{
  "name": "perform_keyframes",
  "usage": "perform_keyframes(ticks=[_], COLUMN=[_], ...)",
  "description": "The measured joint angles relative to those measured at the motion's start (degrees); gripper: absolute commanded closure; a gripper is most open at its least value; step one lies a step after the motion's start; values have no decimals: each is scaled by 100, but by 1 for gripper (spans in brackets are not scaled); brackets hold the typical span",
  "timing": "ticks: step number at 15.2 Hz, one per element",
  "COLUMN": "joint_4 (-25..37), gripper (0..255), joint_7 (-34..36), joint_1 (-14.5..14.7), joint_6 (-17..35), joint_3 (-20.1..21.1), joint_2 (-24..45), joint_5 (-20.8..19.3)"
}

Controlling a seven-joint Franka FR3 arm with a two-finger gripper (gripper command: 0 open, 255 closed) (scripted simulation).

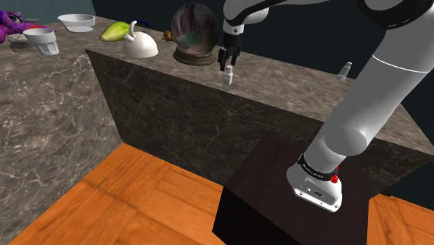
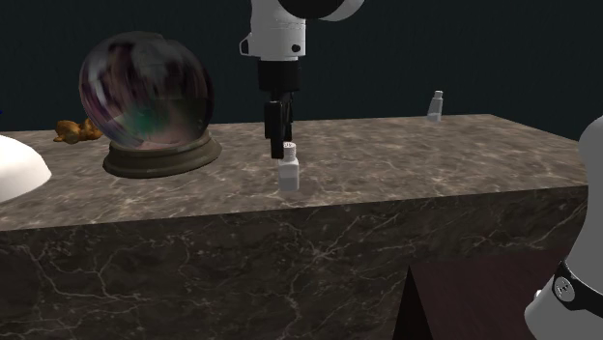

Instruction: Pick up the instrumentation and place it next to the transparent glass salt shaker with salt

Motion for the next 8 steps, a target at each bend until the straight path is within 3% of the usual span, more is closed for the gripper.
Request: perform_keyframes(ticks=[1,2,8], joint_4=[0,0,1], gripper=[0,255,255], joint_7=[0,0,0], joint_1=[0,0,1], joint_6=[1,1,0], joint_3=[0,0,1], joint_2=[0,0,-1], joint_5=[0,0,1])
